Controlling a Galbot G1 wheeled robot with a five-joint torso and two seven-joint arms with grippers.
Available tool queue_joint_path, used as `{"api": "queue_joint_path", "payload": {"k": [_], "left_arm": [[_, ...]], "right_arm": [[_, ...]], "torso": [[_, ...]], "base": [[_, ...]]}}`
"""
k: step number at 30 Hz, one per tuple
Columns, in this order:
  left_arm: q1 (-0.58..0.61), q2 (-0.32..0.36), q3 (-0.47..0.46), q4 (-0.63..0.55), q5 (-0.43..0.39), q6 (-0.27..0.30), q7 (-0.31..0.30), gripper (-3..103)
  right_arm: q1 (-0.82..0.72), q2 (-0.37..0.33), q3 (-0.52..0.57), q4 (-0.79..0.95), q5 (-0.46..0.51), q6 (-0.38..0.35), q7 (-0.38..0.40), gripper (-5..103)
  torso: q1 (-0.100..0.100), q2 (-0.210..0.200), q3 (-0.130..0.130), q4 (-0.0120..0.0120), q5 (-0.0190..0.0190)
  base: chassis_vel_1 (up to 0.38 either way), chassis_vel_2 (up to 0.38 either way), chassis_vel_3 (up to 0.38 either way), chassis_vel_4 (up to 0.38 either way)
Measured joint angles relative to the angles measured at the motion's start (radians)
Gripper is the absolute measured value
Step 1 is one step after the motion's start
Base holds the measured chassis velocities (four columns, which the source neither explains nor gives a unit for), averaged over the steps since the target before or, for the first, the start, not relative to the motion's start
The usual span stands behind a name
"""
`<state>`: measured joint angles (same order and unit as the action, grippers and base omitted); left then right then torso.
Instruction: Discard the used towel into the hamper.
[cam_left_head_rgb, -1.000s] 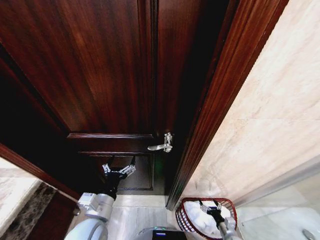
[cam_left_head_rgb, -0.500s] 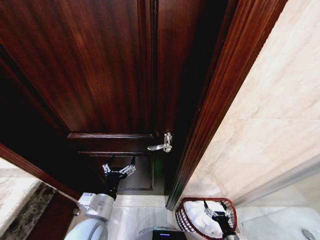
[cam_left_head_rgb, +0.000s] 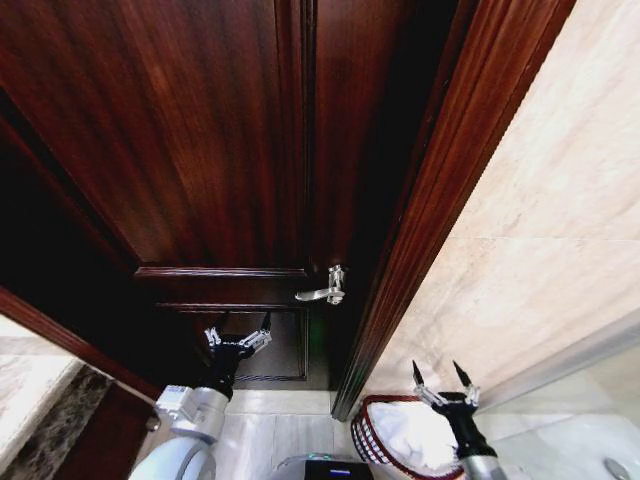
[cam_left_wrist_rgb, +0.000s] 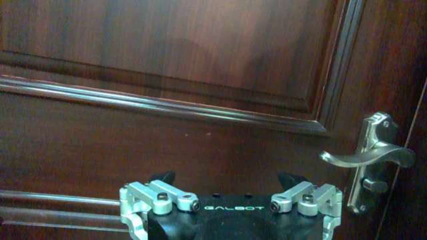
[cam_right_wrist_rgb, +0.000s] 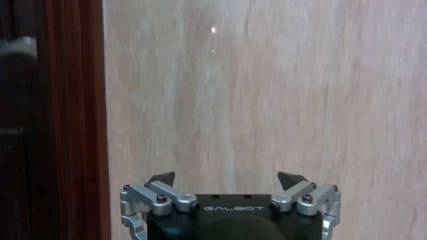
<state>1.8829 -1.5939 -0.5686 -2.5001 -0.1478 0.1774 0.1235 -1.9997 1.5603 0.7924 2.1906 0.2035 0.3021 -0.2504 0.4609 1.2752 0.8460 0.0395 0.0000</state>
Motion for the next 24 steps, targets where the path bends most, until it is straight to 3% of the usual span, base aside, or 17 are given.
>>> {"api": "queue_joint_path", "payload": {"k": [10, 24], "left_arm": [[0.000, 0.000, 0.000, 0.000, 0.000, 0.000, 0.000, 100], [0.000, 0.000, 0.000, 0.000, 0.000, 0.000, 0.000, 100]], "right_arm": [[-0.023, 0.002, 0.004, 0.120, 0.031, 0.012, 0.004, 100], [-0.016, 0.003, 0.026, 0.190, 0.064, -0.025, 0.002, 100]], "torso": [[0.000, 0.000, 0.000, 0.0000, -0.0001], [0.000, 0.000, 0.000, 0.0000, -0.0001]], "base": [[0.000, 0.000, 0.000, 0.000], [0.000, 0.000, 0.000, 0.000]]}}
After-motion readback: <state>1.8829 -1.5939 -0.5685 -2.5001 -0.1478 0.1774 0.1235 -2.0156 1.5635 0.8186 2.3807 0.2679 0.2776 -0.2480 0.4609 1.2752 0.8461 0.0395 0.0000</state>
